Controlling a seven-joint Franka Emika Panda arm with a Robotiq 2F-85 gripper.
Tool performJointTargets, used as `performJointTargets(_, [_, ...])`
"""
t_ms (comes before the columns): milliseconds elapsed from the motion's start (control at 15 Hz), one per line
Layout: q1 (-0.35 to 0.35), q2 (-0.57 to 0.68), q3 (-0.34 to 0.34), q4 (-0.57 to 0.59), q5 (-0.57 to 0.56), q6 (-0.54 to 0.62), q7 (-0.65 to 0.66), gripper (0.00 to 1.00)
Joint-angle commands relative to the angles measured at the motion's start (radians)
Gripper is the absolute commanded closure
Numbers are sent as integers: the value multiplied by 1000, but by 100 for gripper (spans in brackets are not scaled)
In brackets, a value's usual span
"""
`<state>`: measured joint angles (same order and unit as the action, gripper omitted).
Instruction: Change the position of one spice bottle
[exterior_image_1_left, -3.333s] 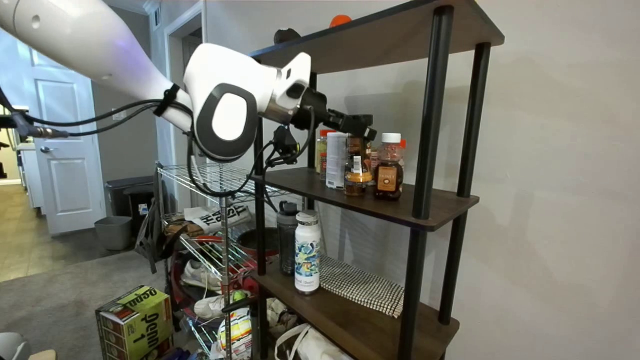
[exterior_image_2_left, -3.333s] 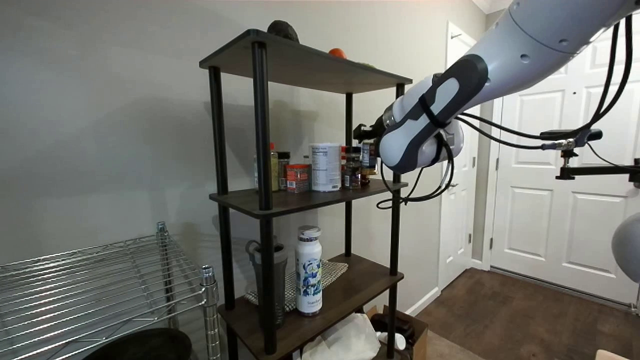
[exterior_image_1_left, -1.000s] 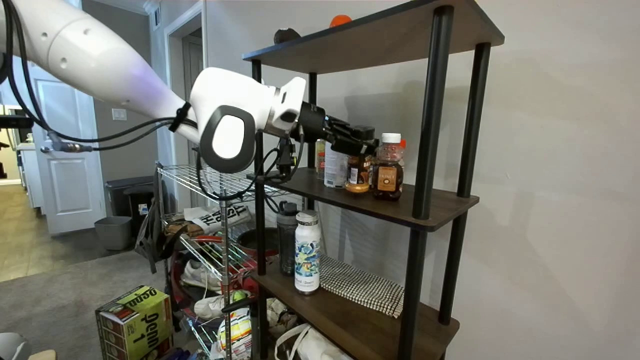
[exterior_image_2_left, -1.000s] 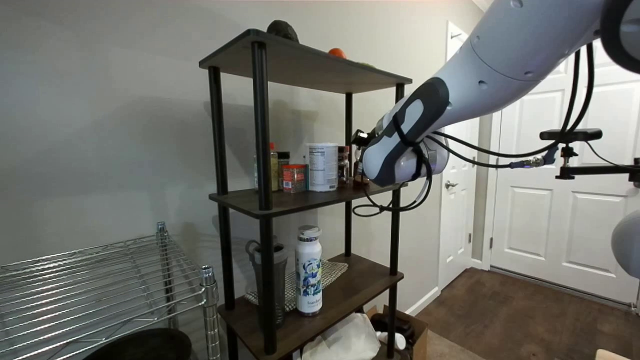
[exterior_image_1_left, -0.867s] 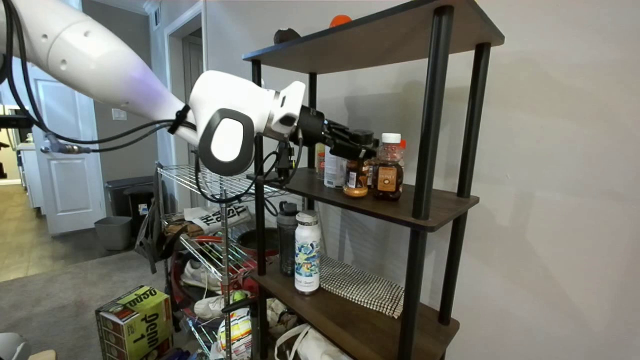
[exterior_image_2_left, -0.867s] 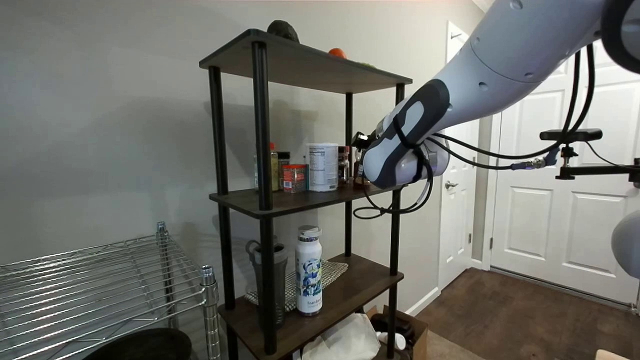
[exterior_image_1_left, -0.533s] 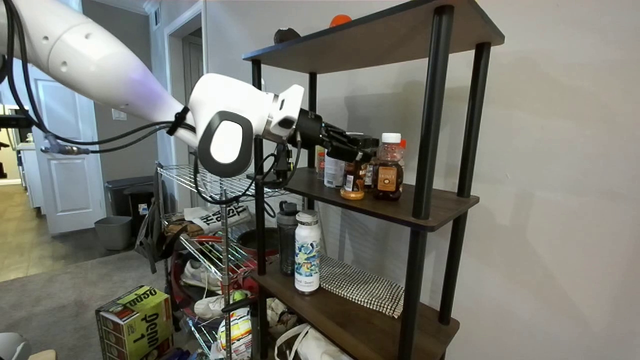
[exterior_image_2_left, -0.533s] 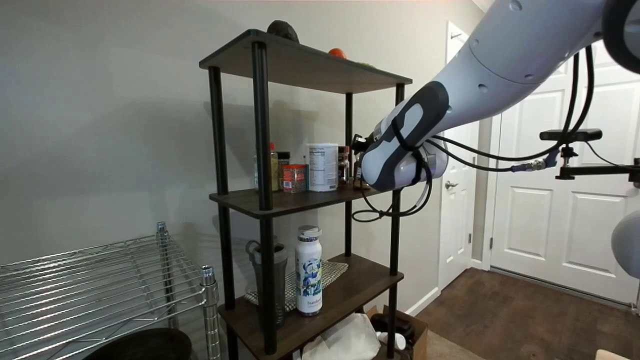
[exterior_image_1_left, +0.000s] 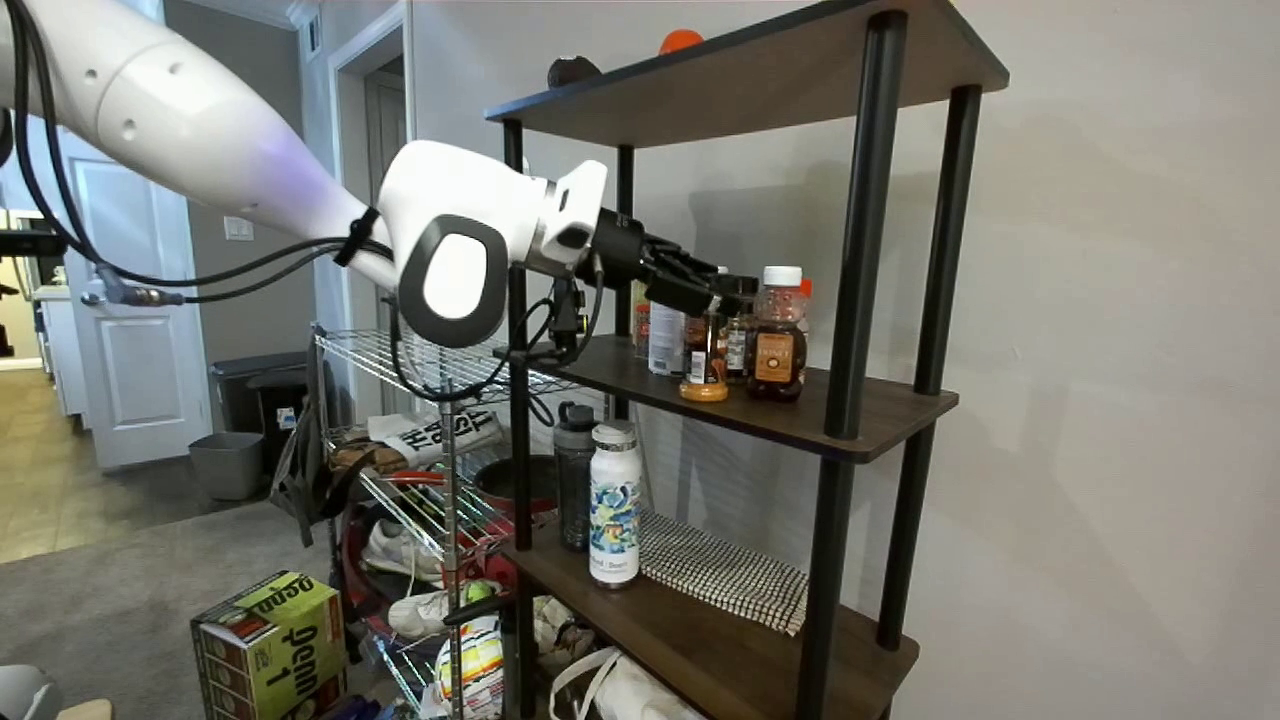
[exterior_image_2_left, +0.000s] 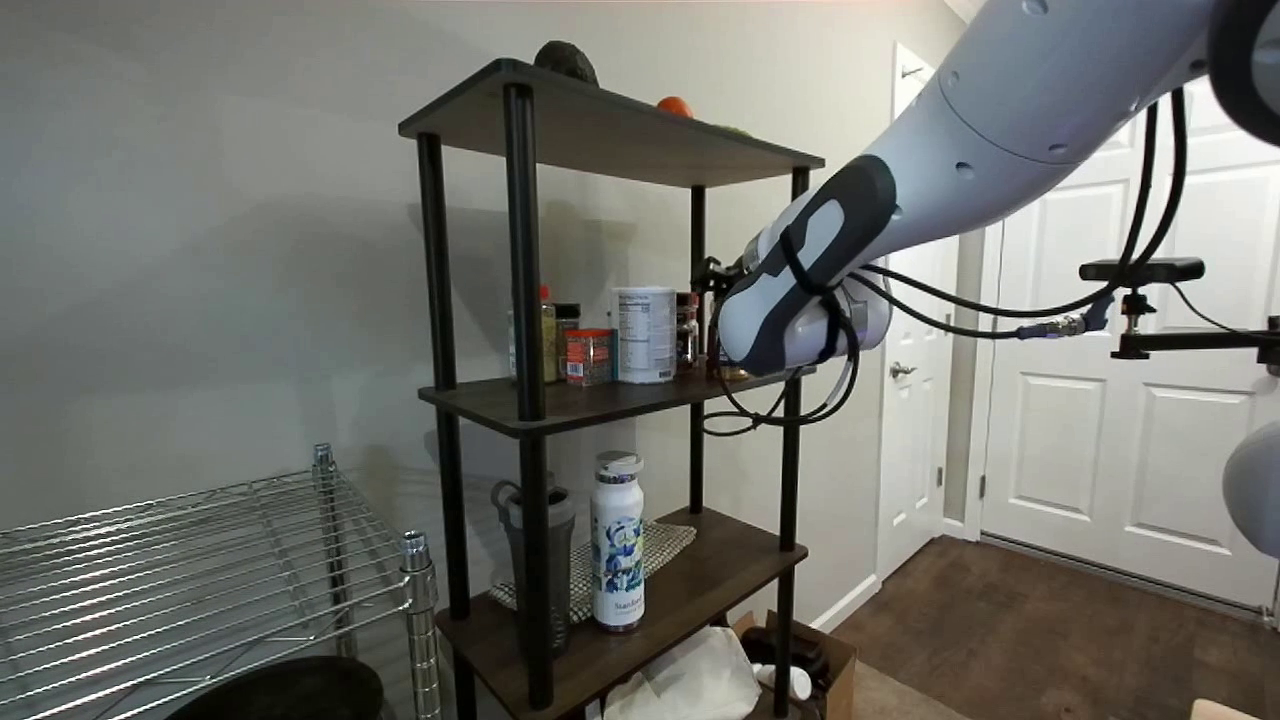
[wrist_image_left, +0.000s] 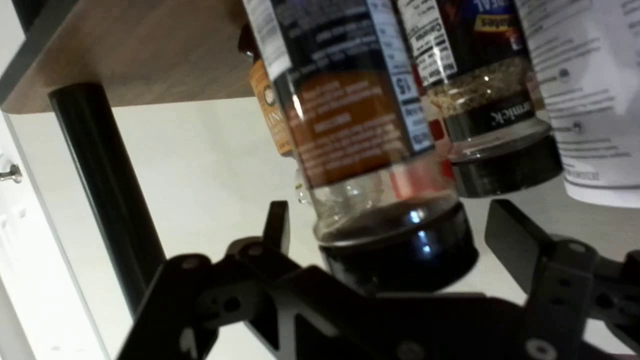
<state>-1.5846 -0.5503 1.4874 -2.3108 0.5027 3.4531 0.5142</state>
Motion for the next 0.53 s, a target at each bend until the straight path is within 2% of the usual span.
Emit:
performJointTargets(0, [58,-40,-63,24,33,0,7,0])
performJointTargets(133, [130,-58,-135,13,43,0,-2,0])
performJointTargets(467, [458,-40,-414,-116,11,5,-62,0])
